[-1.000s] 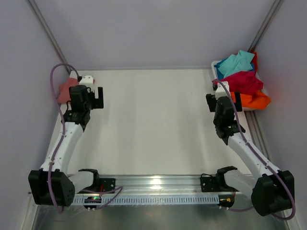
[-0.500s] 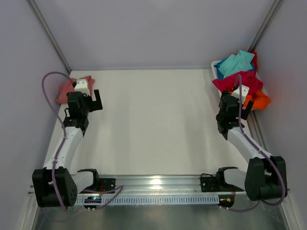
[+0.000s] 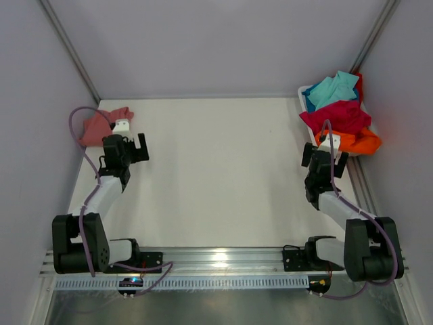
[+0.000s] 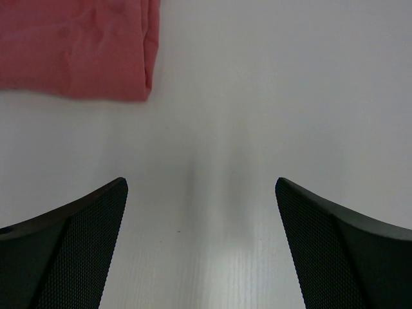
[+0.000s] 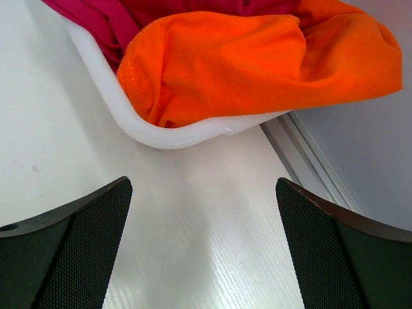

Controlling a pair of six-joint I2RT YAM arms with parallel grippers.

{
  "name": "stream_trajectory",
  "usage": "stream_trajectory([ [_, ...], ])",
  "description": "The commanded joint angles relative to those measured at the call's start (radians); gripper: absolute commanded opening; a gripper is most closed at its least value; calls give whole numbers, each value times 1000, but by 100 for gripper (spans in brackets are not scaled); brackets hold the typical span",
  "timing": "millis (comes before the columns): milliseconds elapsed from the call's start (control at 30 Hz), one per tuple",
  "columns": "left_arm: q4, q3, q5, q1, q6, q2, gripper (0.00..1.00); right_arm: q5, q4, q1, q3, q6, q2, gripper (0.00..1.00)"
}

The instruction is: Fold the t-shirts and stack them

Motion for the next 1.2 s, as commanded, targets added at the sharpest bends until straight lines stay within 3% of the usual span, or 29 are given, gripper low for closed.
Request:
stream_trajectory([
  [0,157,-27,-2,10,14,-3,99,-107,187,-1,-40,-35,-66,96],
  [333,335,-123,21,10,16,18,99,-375,309,1,-141,-117,-117,91],
  [633,410,-163,18,8,8,52,99,-431,282,1,-141,-129,-111,92],
  [733,419,-164,43,10,5,47,99,-509,302,1,-170,-152,-99,100],
  [1033,390,-175,49,10,14,30,99,-527,441,1,-236,-170,-60,99],
  [1100,405,-192,78,10,25,18,99,-532,400,1,-222,-170,-65,99],
  [1167,428,-211,20,10,34,1,99,-537,406,1,-222,-172,-59,99],
])
